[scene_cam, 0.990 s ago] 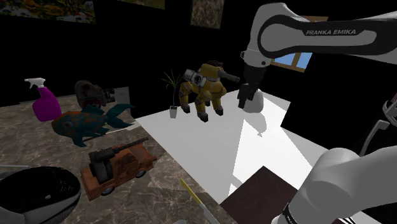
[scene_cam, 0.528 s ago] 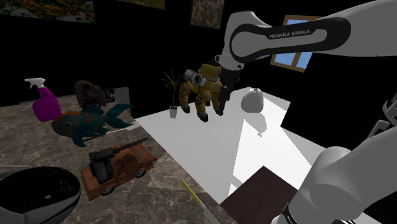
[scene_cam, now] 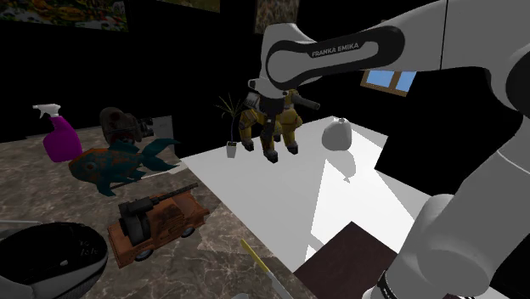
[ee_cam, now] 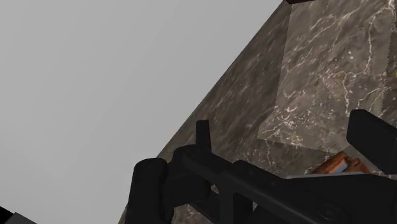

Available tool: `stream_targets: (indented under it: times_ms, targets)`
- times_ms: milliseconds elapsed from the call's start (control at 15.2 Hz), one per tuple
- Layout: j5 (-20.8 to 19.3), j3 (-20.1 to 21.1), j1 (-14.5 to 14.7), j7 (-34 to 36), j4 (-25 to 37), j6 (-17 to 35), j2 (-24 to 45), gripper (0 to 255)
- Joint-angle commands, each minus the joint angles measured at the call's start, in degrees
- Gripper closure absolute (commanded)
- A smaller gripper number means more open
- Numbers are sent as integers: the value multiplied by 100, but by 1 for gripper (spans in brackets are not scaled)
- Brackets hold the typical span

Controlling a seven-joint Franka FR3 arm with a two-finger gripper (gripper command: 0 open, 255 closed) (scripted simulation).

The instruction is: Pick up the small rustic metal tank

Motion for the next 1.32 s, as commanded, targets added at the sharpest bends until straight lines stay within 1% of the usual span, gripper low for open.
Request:
stream_targets:
  times_ms: [0, 594, 1254]
  targets:
    - [30, 75, 112, -261, 230, 103, 345, 0]
    - [44, 515, 571, -1284, 1370, 247, 1698, 0]
    - [-157, 1081, 1124, -2278, 2500, 236, 2931, 0]
